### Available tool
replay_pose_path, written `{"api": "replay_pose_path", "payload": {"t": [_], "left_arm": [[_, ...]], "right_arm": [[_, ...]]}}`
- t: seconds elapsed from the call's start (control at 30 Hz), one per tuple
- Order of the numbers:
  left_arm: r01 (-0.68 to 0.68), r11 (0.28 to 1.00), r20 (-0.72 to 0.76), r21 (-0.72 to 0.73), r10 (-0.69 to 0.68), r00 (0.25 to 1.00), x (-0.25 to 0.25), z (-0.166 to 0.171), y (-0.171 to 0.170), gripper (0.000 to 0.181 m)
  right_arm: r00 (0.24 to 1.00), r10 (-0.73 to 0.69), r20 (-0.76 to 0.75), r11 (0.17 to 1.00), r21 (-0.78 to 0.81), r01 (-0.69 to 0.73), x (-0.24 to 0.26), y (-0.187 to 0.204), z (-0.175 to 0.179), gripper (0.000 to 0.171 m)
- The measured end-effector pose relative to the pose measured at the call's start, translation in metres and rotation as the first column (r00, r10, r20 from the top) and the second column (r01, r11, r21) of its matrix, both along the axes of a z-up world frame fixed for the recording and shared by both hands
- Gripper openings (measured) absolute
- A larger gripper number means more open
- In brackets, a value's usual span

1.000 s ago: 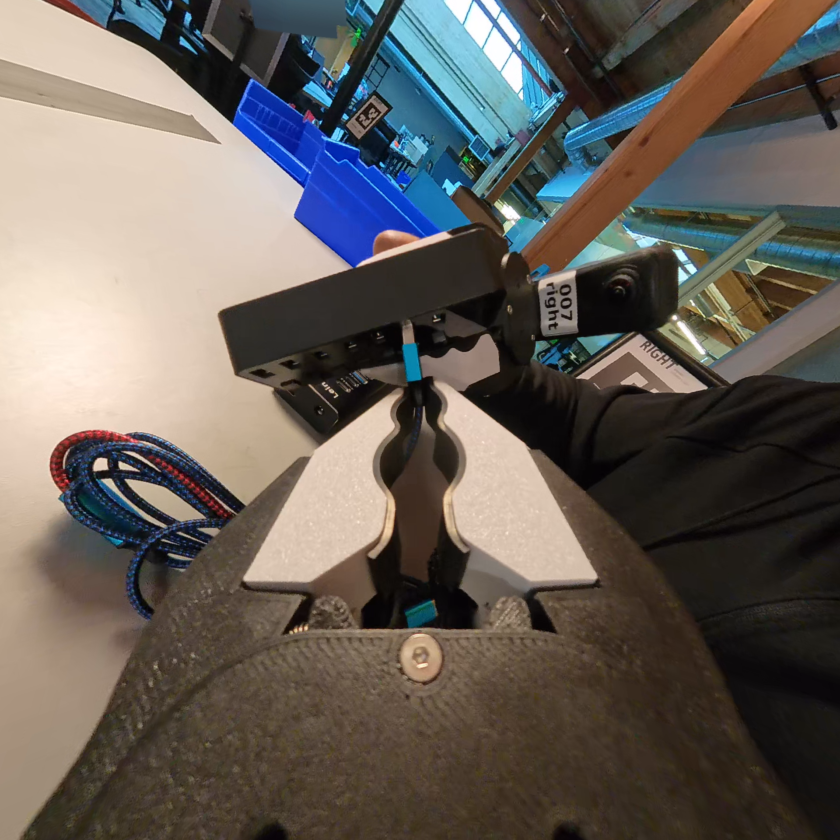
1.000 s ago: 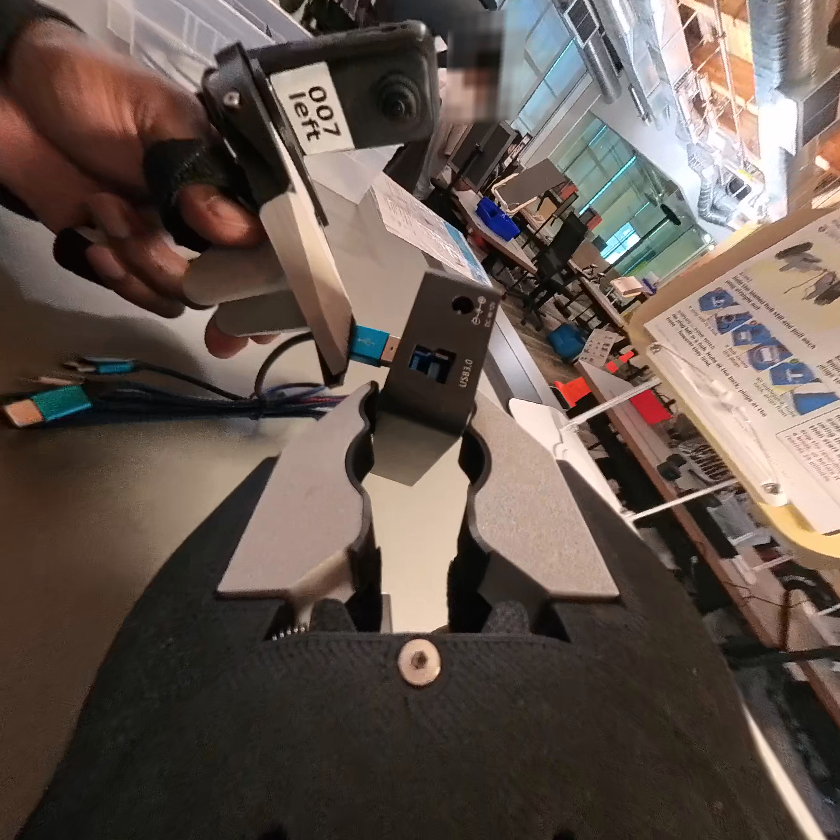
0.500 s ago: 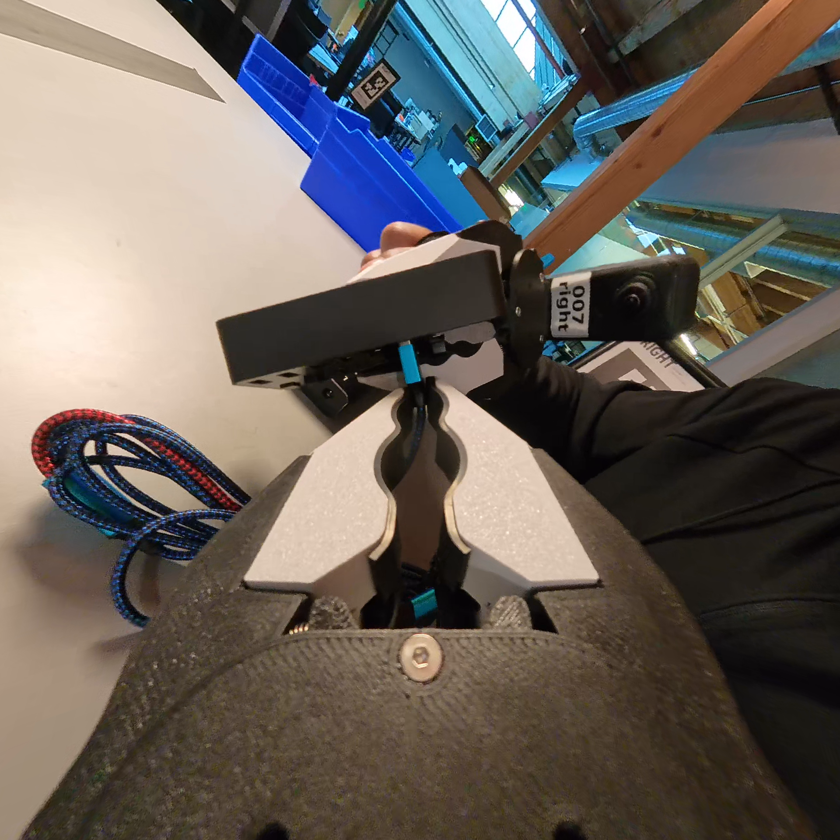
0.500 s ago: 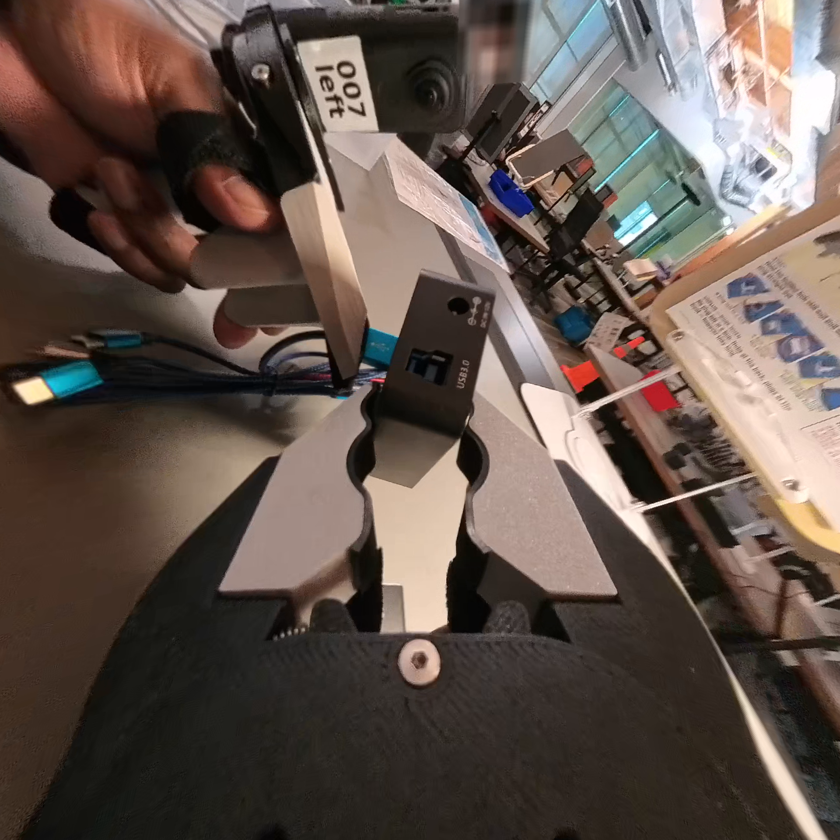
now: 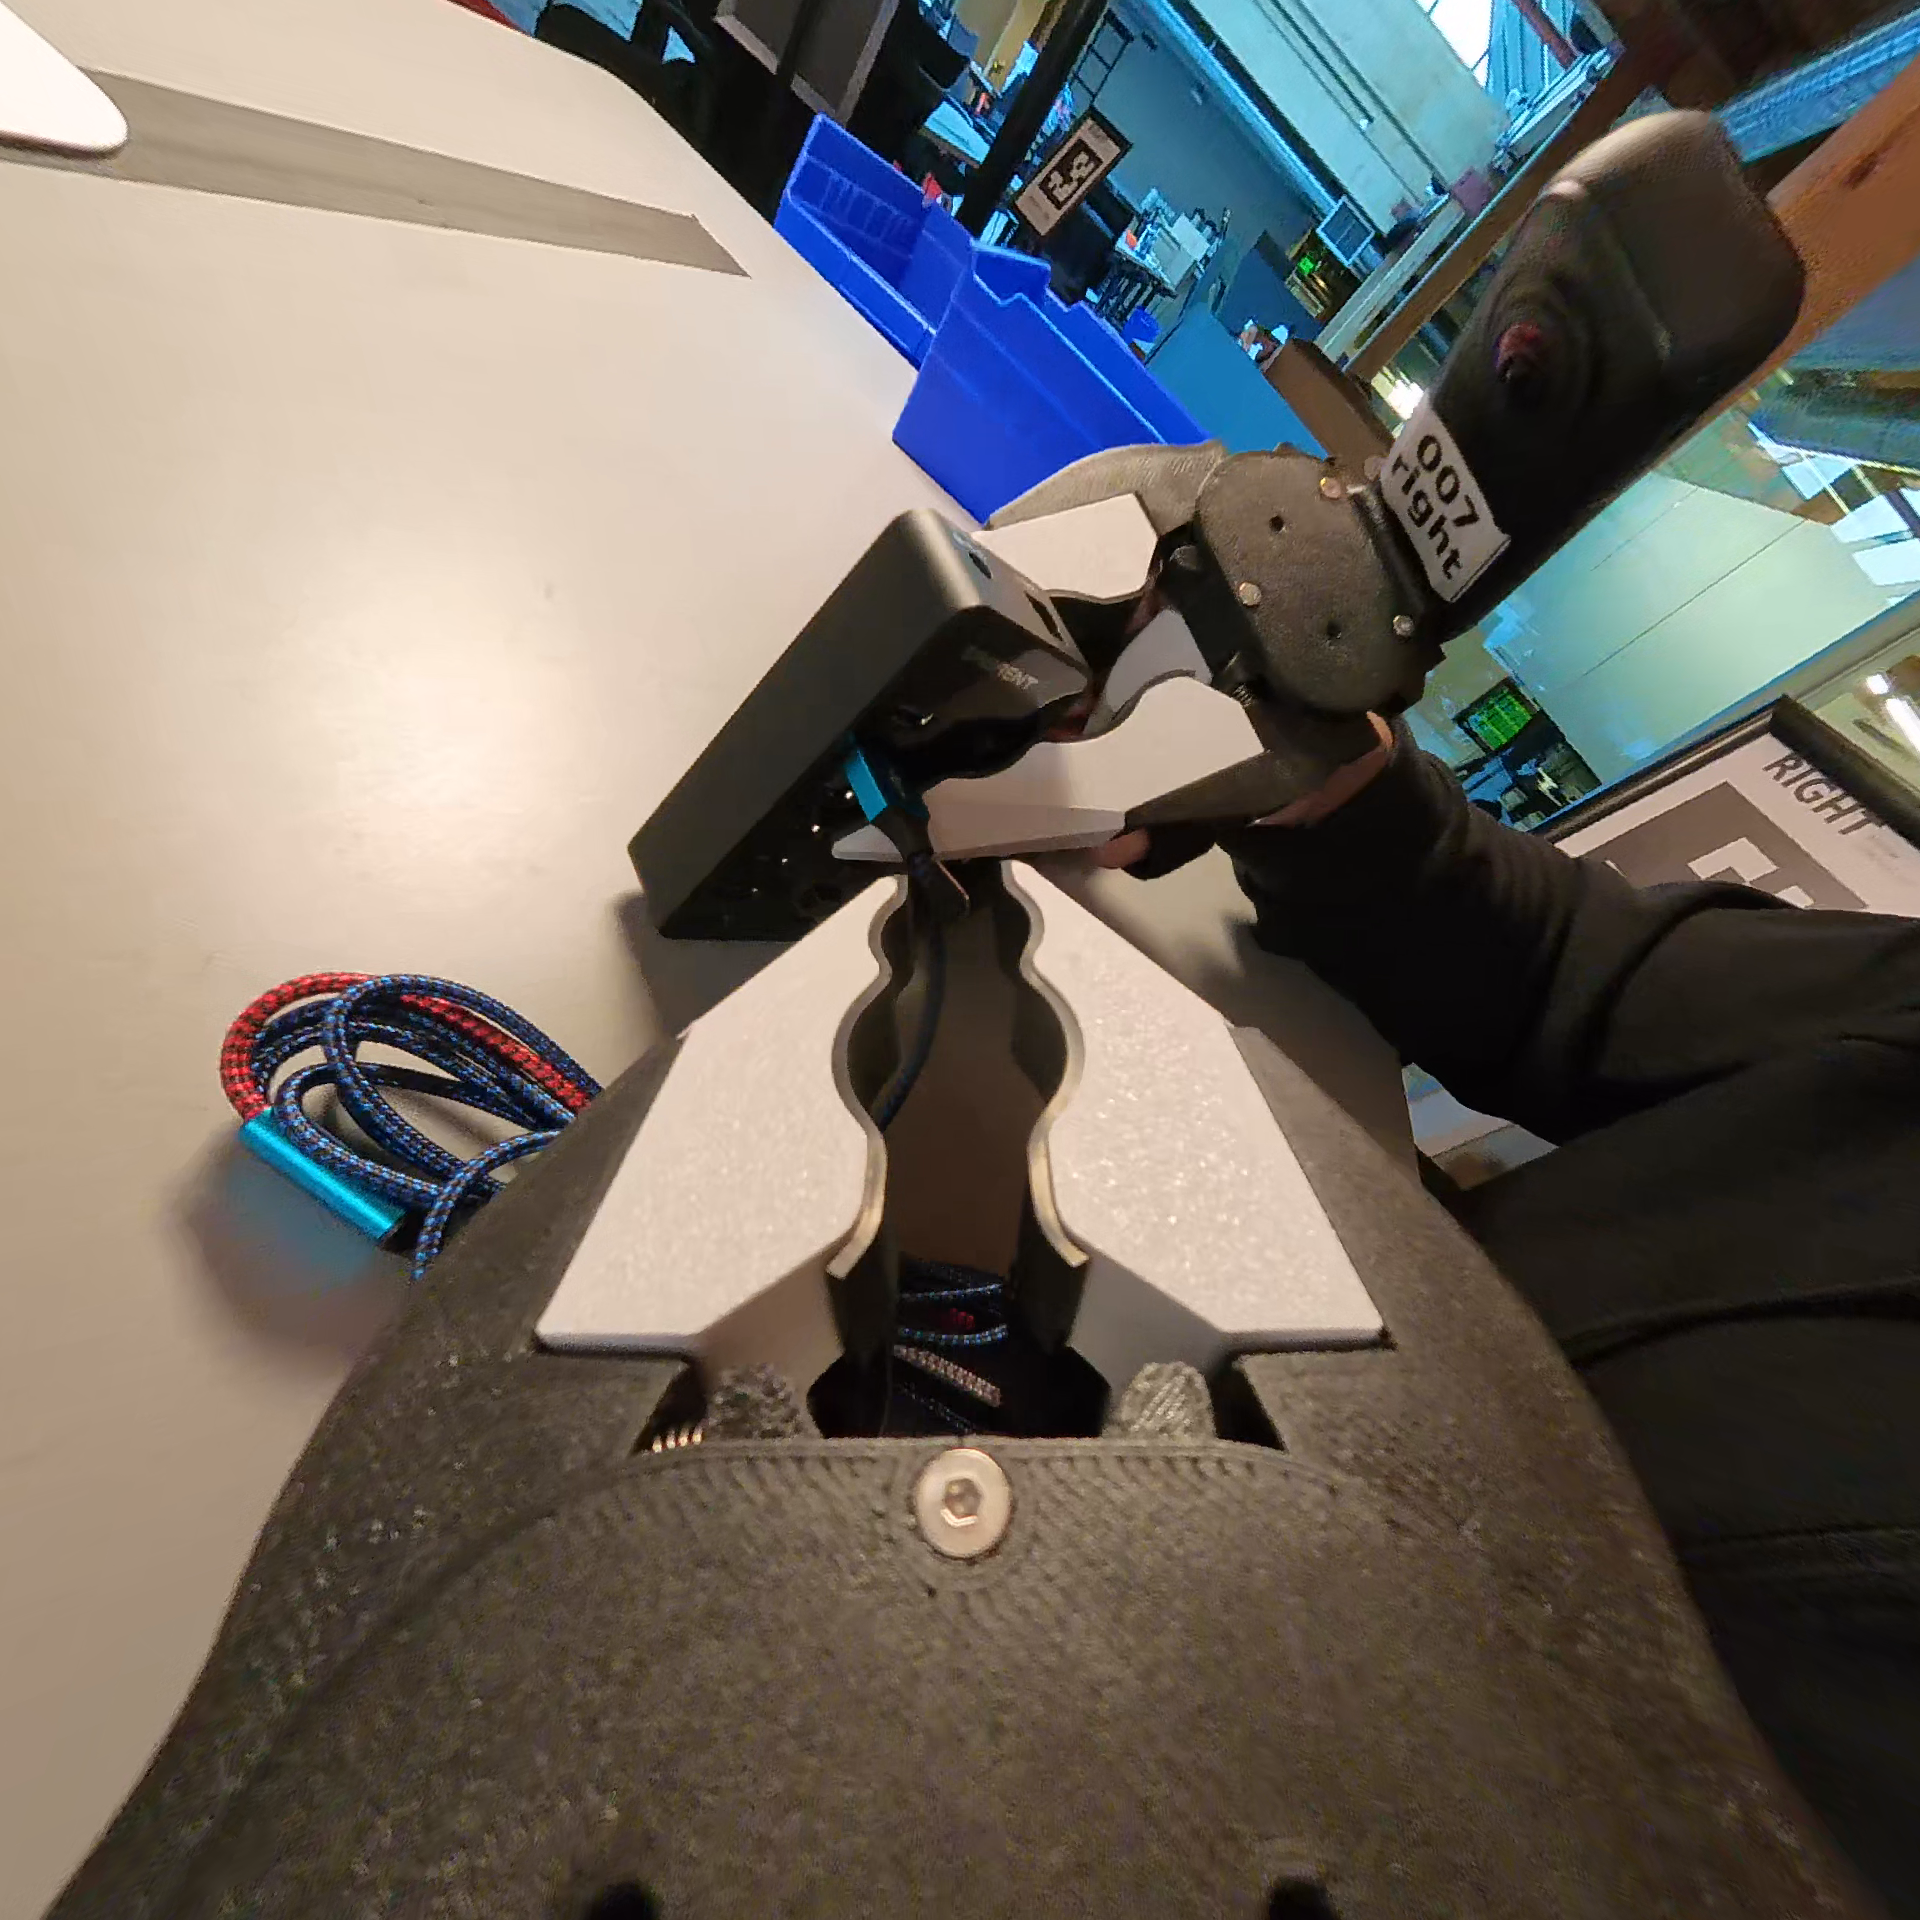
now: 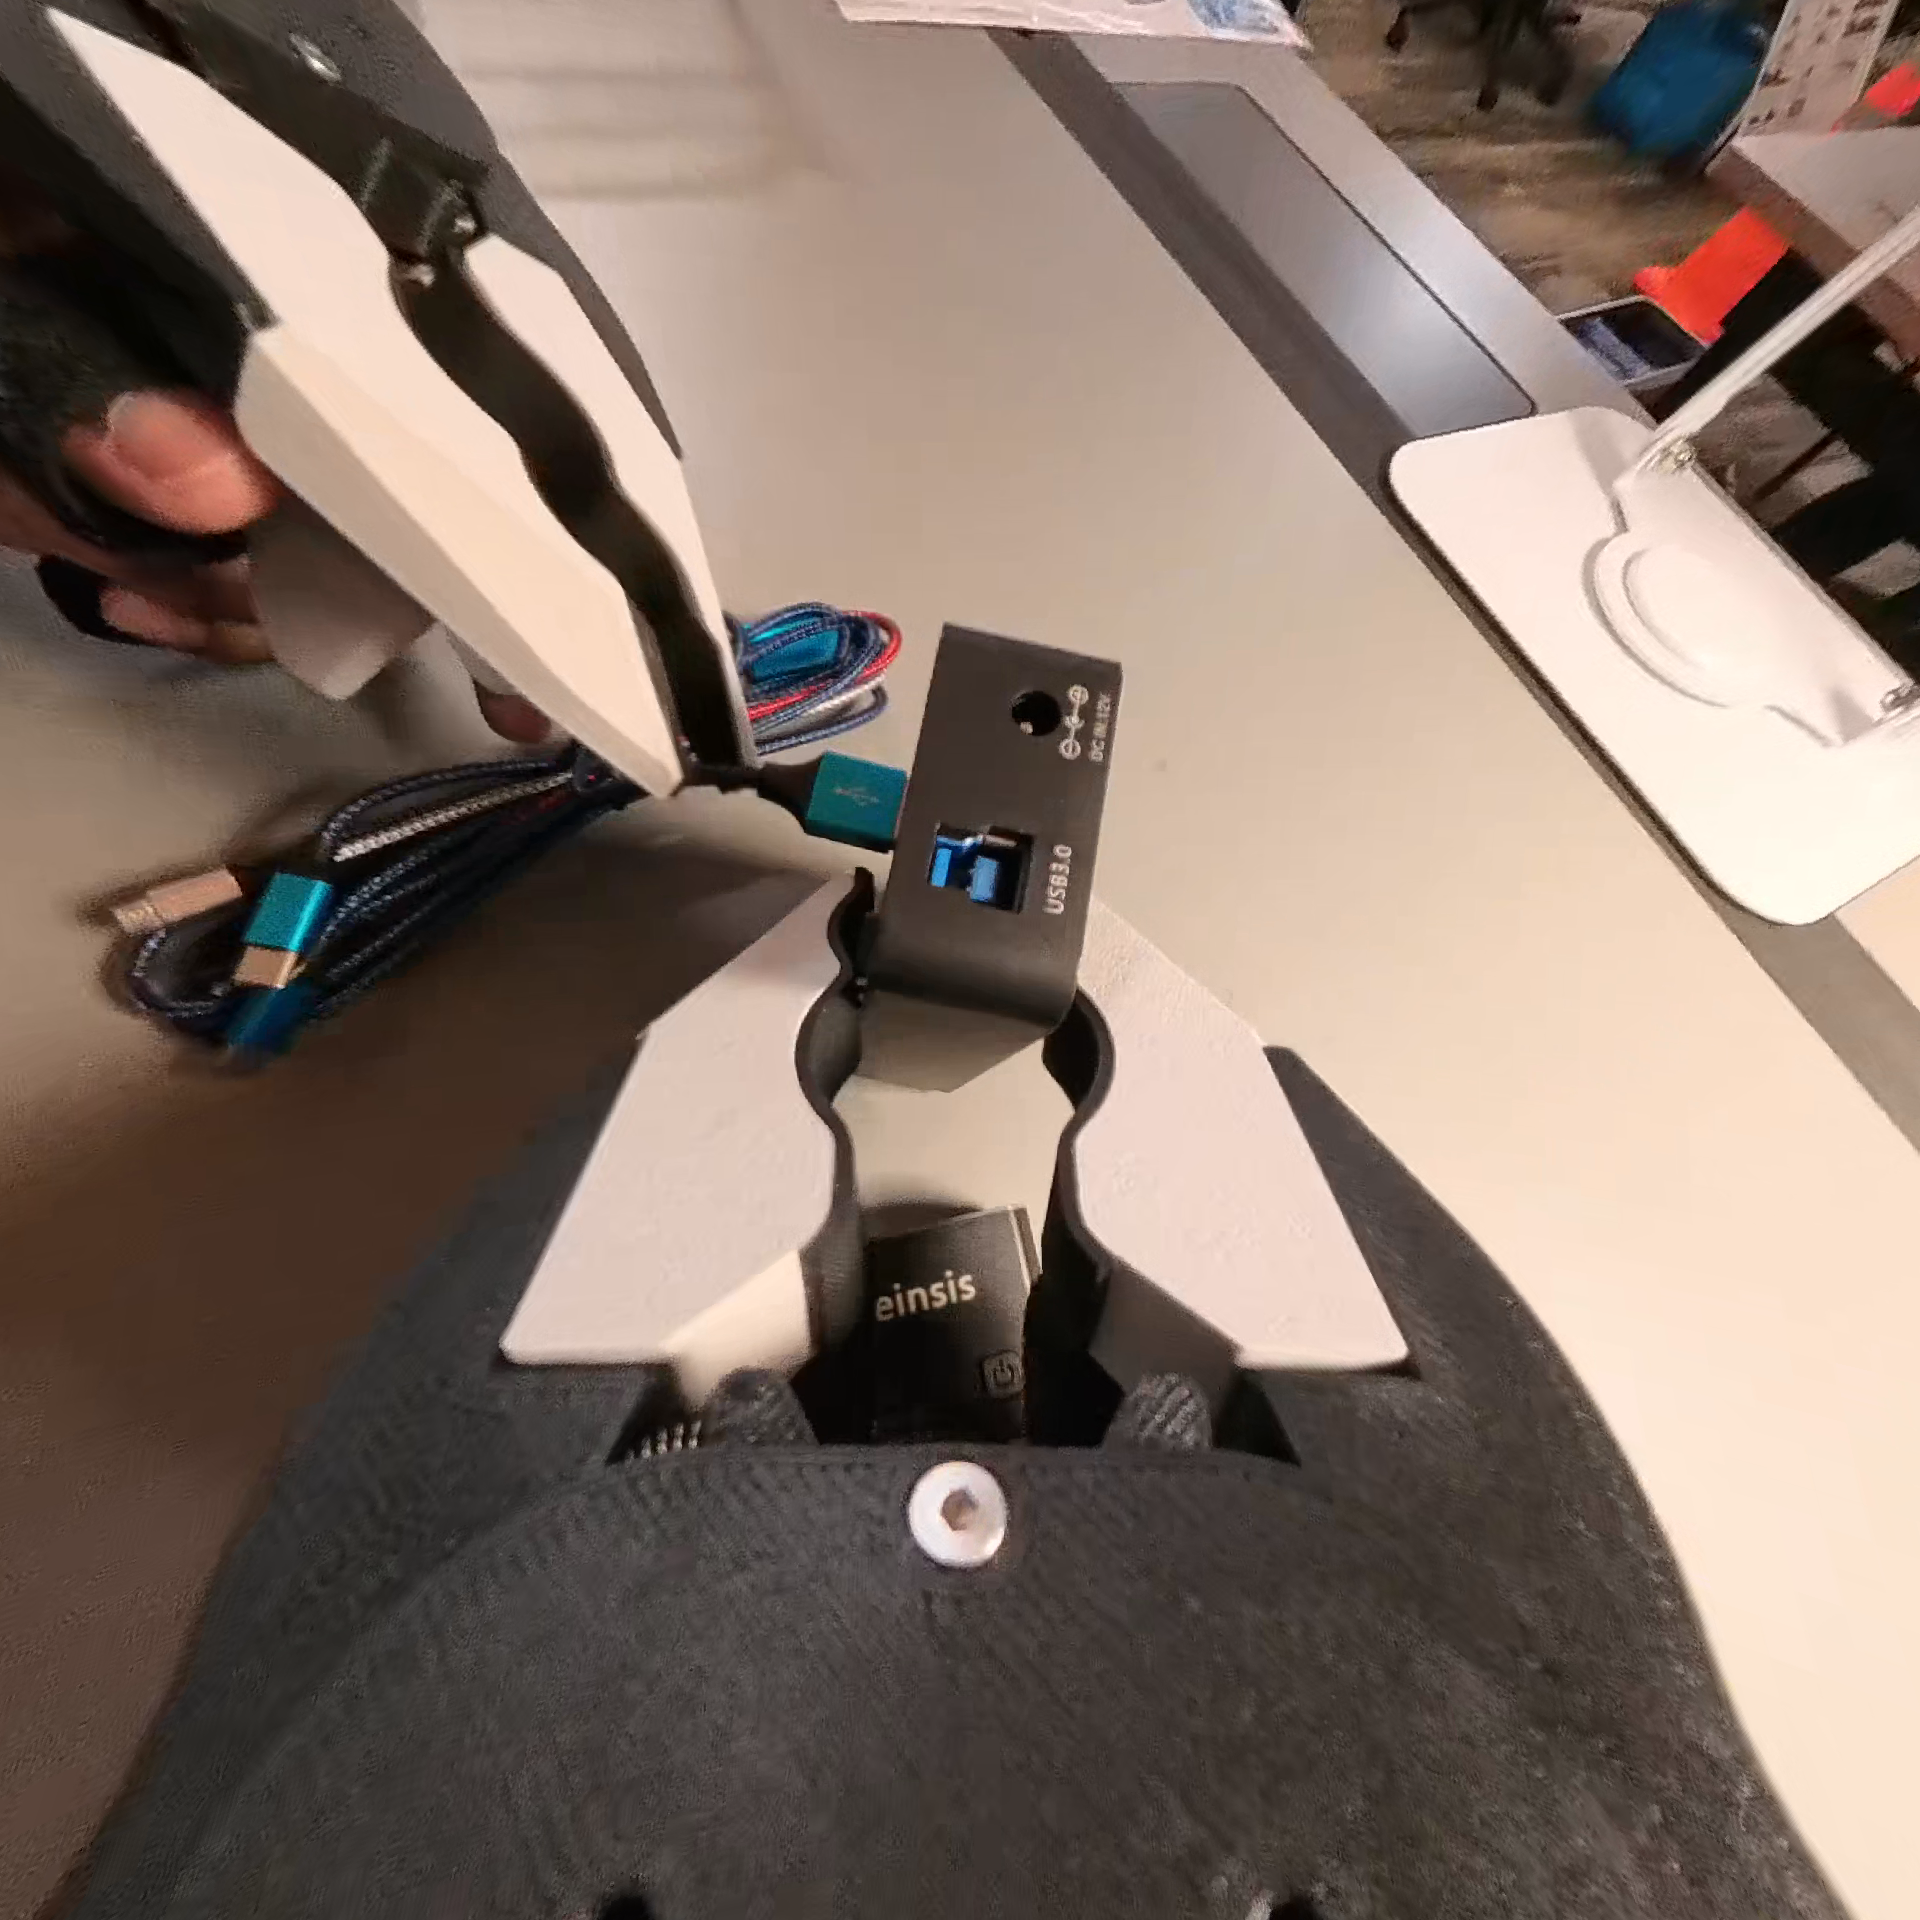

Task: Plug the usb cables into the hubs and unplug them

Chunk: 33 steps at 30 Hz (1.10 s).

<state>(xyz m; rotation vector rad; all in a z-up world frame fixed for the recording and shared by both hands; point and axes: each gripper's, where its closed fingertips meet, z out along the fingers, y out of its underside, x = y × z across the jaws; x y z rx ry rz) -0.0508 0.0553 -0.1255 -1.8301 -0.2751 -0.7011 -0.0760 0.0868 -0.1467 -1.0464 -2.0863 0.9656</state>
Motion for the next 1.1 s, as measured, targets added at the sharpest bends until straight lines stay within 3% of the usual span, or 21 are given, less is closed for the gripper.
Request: {"api": "replay_pose_path", "payload": {"t": [0.67,1.1], "left_arm": [[-0.062,0.996,-0.028,0.060,0.064,0.998,-0.022,0.010,-0.005,0.017],[-0.094,0.991,-0.067,0.090,0.100,0.993,-0.033,0.023,-0.012,0.017]], "right_arm": [[1.000,0.006,-0.025,0.998,-0.062,-0.008,0.001,0.003,0.009,0.040],[1.000,0.008,-0.020,0.997,0.079,-0.007,0.026,0.024,0.014,0.040]]}}
